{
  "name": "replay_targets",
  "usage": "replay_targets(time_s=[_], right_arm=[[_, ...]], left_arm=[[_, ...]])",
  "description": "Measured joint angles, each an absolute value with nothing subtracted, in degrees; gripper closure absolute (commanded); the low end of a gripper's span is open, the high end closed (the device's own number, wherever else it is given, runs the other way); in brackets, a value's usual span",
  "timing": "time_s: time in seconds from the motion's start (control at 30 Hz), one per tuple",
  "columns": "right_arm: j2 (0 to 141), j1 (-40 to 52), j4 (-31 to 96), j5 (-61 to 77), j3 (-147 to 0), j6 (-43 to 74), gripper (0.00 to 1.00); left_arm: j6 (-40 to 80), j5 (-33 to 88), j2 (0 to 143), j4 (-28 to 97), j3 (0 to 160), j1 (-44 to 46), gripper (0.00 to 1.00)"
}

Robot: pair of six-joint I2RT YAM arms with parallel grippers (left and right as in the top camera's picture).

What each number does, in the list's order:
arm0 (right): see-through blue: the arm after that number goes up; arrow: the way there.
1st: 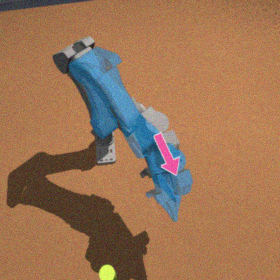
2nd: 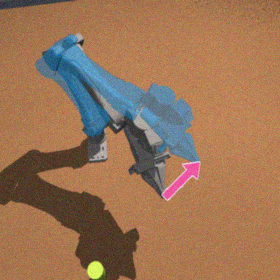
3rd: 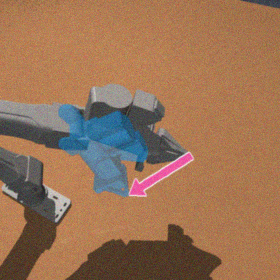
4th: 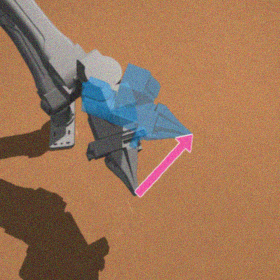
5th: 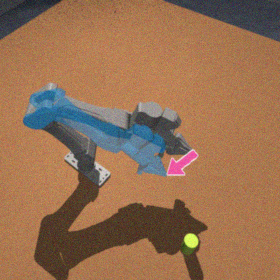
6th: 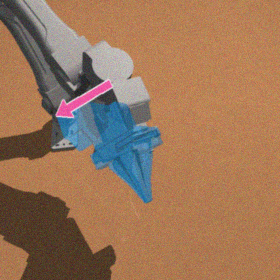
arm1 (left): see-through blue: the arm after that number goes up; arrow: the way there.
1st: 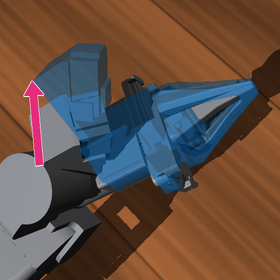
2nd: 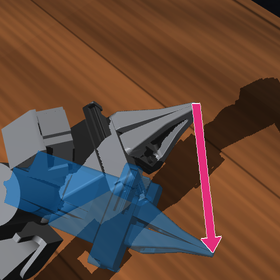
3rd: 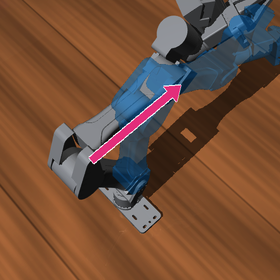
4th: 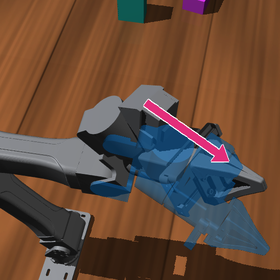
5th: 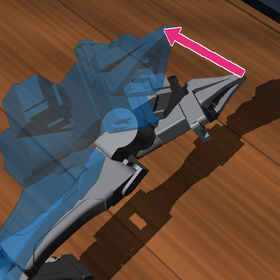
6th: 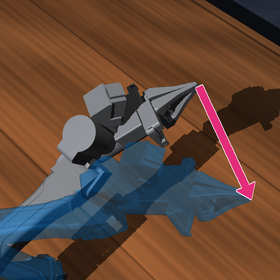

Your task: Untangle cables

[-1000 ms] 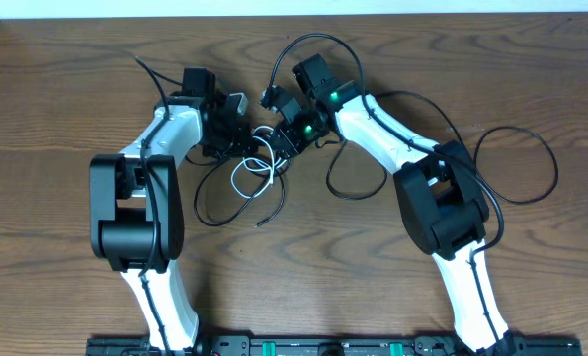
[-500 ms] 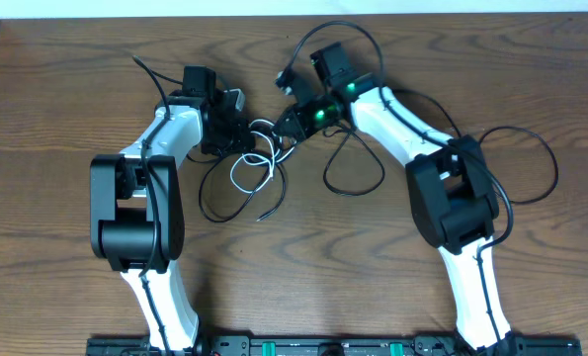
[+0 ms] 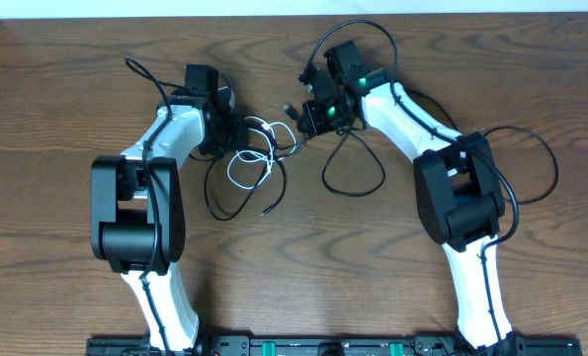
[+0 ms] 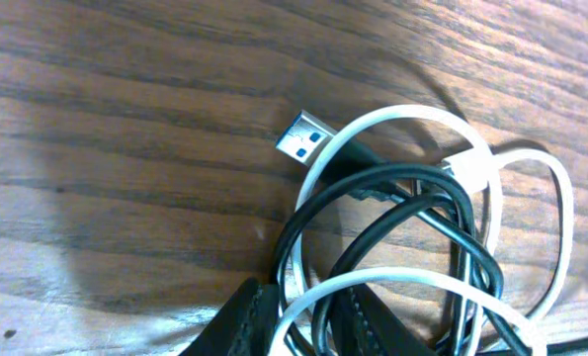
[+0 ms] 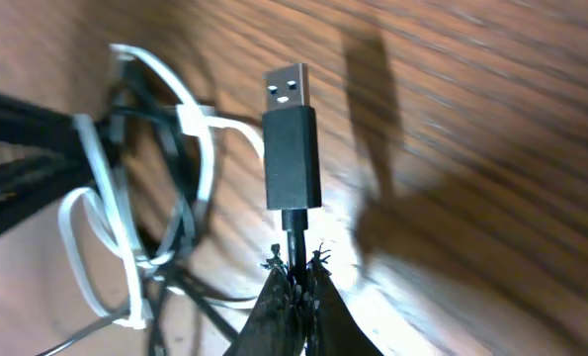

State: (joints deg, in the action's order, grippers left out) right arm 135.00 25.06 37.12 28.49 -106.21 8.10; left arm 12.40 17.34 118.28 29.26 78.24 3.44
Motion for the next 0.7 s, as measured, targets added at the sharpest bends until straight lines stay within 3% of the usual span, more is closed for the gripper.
replay_targets(time_s=[0.7], right_arm=[[132.3, 25.3, 37.5, 20.6, -106.2, 8.8, 0.99]], left_arm=[[15.2, 19.9, 118.2, 29.2, 78.3, 0.9, 0.66]])
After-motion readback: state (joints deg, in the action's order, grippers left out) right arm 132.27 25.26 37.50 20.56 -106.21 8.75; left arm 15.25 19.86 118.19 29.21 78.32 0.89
